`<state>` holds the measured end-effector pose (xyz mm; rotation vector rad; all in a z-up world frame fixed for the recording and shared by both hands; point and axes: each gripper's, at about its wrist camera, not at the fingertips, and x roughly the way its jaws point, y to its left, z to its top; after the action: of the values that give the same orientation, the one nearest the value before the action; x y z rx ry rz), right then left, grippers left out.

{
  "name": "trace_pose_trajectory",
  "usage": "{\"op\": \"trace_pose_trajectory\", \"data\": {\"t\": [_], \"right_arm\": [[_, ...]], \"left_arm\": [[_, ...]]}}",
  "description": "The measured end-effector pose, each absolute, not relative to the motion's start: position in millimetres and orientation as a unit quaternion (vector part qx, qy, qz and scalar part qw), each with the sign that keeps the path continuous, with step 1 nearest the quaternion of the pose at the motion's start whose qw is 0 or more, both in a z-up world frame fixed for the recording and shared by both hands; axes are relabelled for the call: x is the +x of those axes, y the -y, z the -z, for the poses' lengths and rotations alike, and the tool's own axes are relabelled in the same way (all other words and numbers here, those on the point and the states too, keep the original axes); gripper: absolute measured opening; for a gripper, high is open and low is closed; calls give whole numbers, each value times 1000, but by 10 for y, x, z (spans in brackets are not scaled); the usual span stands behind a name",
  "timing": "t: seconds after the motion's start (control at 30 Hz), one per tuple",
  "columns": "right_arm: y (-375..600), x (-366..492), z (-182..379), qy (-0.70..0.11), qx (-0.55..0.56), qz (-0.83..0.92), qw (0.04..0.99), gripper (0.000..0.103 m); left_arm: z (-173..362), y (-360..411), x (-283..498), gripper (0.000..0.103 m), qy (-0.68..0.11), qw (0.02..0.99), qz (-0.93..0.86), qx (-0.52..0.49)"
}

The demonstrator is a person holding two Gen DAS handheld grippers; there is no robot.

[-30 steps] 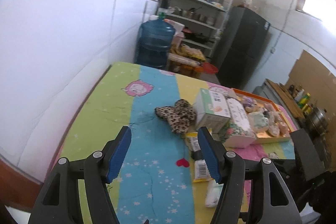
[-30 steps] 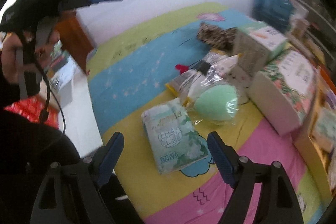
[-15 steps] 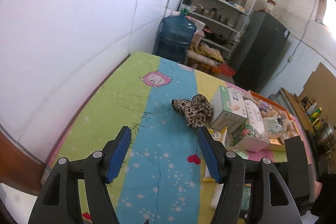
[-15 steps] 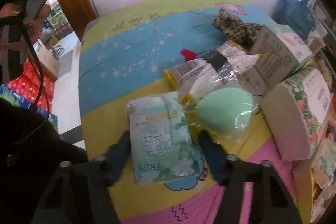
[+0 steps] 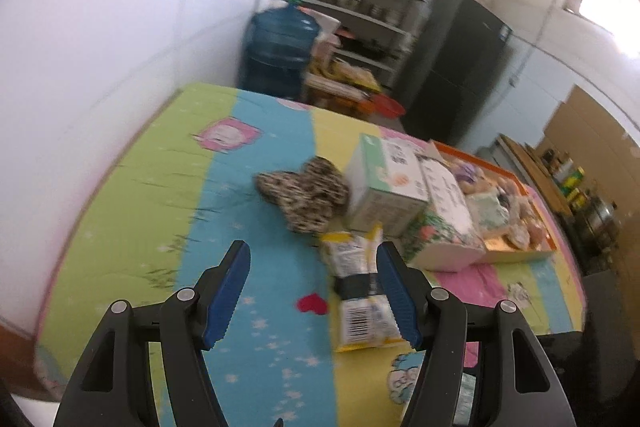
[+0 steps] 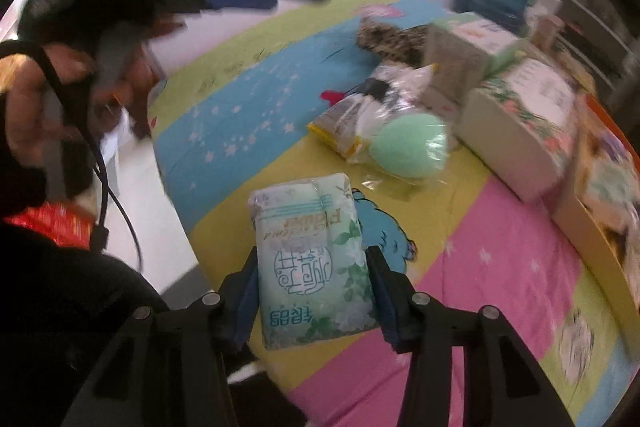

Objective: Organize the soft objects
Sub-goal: 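Grasp the yellow snack pack with the left tool while the right tool grasps the tissue pack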

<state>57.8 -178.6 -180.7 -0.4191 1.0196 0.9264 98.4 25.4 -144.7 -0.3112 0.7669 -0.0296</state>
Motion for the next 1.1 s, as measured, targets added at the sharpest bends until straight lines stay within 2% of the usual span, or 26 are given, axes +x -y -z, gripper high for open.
{"op": "trace_pose_trajectory", "data": {"t": [0.47,0.87,0.9,0.93,1.0,1.1], "right_arm": [[2227,518,1448,-457,-121,-362,803,50],[2194,598,1478,-459,-111,-368,801,50],[2193,601,1478,-459,-111,-369,800,50],[2191,611,1484,-459,-111,-370,800,50],[2194,617,1487,-459,-110,-370,800,50],[2209,618,1483,-459,-105,-371,801,50]], "left_arm": [[1965,189,1544,67,-415,899,42,-135],[2191,200,1741,67,-444,885,28,-140],[2189,199,1752,61,-441,885,29,-143],[2190,191,1763,50,-439,885,34,-152],[2189,138,1764,45,-440,882,42,-166],[2157,164,1736,42,-434,886,50,-156]]}}
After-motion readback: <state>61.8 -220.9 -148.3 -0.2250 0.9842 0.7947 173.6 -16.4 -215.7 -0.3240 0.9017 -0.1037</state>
